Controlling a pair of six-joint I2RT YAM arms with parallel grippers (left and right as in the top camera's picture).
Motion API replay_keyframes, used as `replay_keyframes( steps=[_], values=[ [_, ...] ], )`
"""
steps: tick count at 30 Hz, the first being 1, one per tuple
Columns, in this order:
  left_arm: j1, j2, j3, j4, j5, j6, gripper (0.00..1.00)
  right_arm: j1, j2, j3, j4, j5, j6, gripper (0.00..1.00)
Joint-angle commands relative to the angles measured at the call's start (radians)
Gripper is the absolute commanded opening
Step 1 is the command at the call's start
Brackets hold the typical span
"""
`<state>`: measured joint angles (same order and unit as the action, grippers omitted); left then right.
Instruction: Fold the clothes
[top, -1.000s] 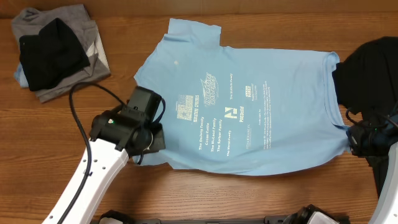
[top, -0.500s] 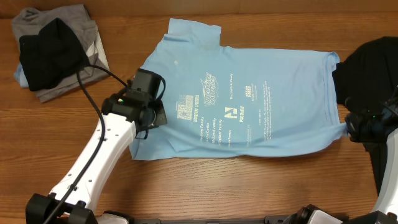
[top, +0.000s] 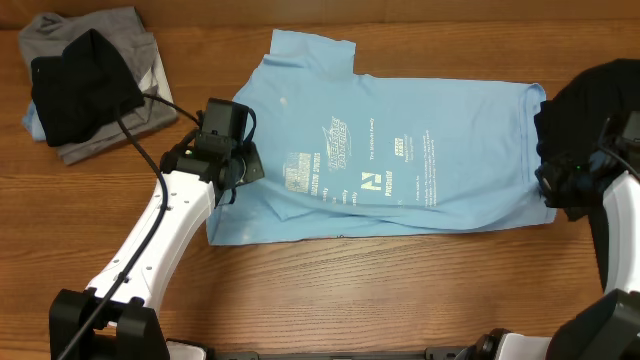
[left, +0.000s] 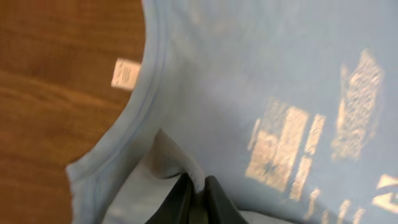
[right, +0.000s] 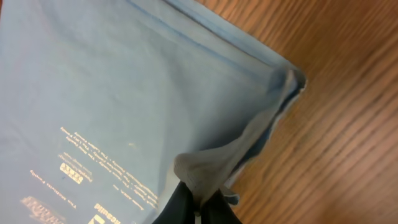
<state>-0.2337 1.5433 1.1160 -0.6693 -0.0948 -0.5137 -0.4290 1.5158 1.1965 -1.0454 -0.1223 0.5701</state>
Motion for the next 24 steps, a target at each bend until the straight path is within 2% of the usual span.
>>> replay_keyframes(
  steps=[1, 13, 14, 16, 17, 18, 19, 20, 24],
  values=[
    [0.005, 0.007, -0.001, 0.057, -0.018, 0.02, 0.11, 0.003, 0.002, 0.0, 0.032, 0.041, 0.031, 0.04],
    [0.005, 0.025, -0.001, 0.116, -0.021, 0.02, 0.14, 0.003, 0.034, 0.0, 0.129, 0.05, 0.034, 0.1],
    [0.005, 0.033, -0.001, 0.117, -0.021, 0.02, 0.15, 0.003, 0.044, 0.0, 0.134, 0.05, 0.034, 0.11],
    [0.005, 0.057, -0.001, 0.119, -0.021, 0.021, 0.23, 0.003, 0.066, 0.0, 0.146, 0.05, 0.033, 0.17],
    [0.005, 0.077, -0.001, 0.122, -0.021, 0.021, 0.4, 0.004, 0.08, 0.0, 0.156, 0.049, 0.032, 0.41],
    [0.005, 0.091, -0.001, 0.127, -0.021, 0.022, 0.5, 0.003, 0.086, 0.0, 0.16, 0.048, 0.032, 0.62],
    [0.005, 0.103, -0.001, 0.134, -0.02, 0.03, 0.67, 0.003, 0.092, 0.0, 0.166, 0.045, 0.028, 0.8],
    [0.005, 0.112, -0.001, 0.139, -0.02, 0.04, 0.78, 0.003, 0.097, 0.0, 0.171, 0.039, 0.025, 0.97],
    [0.009, 0.119, 0.007, 0.134, -0.016, 0.047, 0.81, 0.003, 0.098, 0.011, 0.175, 0.039, 0.019, 1.0]
  ],
)
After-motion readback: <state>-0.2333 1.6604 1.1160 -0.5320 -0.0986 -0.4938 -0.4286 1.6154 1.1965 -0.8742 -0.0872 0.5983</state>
